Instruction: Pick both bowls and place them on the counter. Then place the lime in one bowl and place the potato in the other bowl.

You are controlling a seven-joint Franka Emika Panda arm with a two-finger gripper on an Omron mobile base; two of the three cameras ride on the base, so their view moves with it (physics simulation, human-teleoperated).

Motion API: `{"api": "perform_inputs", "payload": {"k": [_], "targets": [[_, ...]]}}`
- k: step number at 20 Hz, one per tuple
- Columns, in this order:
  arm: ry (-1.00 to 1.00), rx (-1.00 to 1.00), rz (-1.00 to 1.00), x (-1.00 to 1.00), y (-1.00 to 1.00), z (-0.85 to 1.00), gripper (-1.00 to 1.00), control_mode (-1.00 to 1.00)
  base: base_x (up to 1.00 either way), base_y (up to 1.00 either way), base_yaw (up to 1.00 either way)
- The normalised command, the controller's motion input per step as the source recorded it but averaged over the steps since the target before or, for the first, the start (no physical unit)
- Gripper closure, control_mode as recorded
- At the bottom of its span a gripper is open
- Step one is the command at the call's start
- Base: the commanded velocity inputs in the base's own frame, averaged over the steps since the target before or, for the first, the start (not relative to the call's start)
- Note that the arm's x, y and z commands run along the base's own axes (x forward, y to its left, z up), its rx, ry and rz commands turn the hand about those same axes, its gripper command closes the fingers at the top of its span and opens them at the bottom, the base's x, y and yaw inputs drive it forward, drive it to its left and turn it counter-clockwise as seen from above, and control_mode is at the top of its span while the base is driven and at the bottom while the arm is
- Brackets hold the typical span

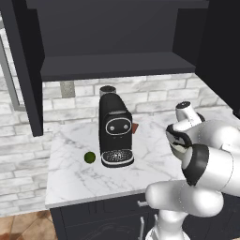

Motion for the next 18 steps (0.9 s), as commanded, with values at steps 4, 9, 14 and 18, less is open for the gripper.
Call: {"api": "perform_inputs", "payload": {"k": [4, 9, 14, 18], "targets": [[-0.03, 0.00, 0.00, 0.00, 0.03, 0.14, -1.00, -1.00, 0.00, 0.00, 0.00], [-0.06, -0.01, 0.00, 0.00, 0.11, 0.40, -1.00, -1.00, 0.00, 0.00, 0.00], [-0.08, -0.04, 0.00, 0.00, 0.28, 0.52, -1.00, -1.00, 0.00, 0.00, 0.00], [-0.06, -0.03, 0.00, -0.08, 0.43, 0.42, -1.00, -1.00, 0.00, 0.00, 0.00]]}}
